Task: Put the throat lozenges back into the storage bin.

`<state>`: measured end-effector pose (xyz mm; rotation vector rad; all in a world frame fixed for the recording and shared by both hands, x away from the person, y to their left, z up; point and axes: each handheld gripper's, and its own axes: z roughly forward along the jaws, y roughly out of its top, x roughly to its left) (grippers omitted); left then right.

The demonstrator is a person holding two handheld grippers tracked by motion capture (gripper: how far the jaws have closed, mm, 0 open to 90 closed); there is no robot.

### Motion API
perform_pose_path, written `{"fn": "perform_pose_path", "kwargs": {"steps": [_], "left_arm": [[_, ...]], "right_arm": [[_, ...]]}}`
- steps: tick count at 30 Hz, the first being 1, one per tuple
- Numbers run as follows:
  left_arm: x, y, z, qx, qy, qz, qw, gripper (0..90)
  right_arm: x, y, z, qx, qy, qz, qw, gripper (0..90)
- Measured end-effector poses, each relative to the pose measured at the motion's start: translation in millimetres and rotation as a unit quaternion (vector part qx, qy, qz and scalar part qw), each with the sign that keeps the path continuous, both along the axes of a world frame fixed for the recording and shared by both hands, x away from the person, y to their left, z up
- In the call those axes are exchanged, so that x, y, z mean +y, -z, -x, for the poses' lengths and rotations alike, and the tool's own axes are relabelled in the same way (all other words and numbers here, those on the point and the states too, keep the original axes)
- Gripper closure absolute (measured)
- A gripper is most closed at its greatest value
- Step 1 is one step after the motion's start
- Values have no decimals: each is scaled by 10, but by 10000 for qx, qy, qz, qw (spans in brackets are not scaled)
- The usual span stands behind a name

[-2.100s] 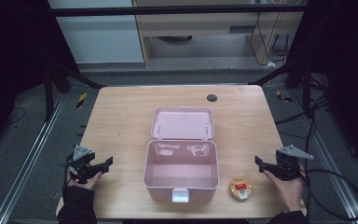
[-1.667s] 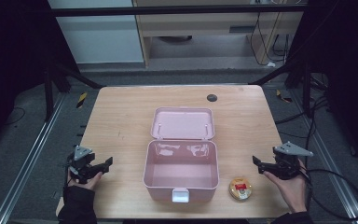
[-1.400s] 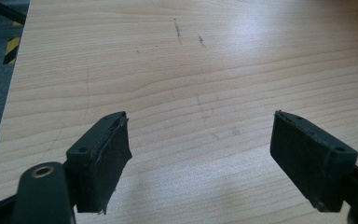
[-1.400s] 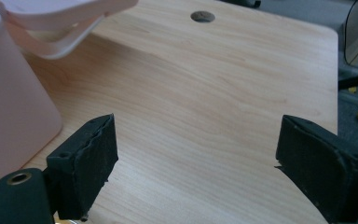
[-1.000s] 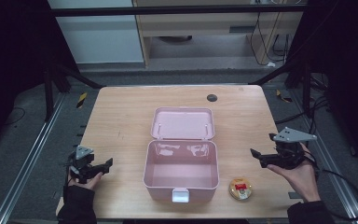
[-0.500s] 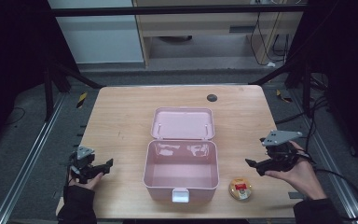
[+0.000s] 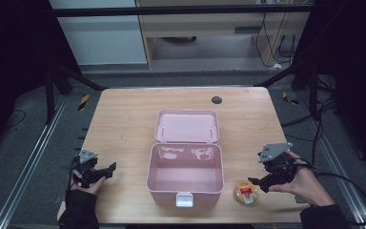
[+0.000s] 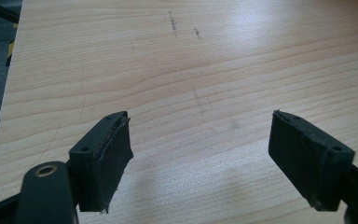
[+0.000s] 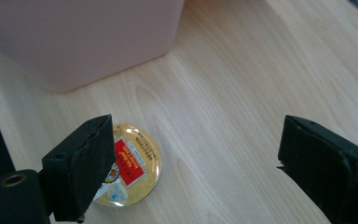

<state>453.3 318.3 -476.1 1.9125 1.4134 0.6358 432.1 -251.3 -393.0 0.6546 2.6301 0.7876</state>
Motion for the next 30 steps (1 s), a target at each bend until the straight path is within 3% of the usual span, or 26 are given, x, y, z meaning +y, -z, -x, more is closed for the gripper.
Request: {"fn": "perform_pose_path", "kwargs": {"steps": [9,15,30], "left_arm": [[-3,-1,2,7,30,-22,10000,203],[-5,-1,2,6,39,-31,10000,204],[-14,0,2,13,58,-44,10000,205]], "right_arm": [[53,144,49,208,-359,314,9986,97],[121,253,88,429,-622,554,9956,80],[234,444,132,595,-840,862,9909,79]]}}
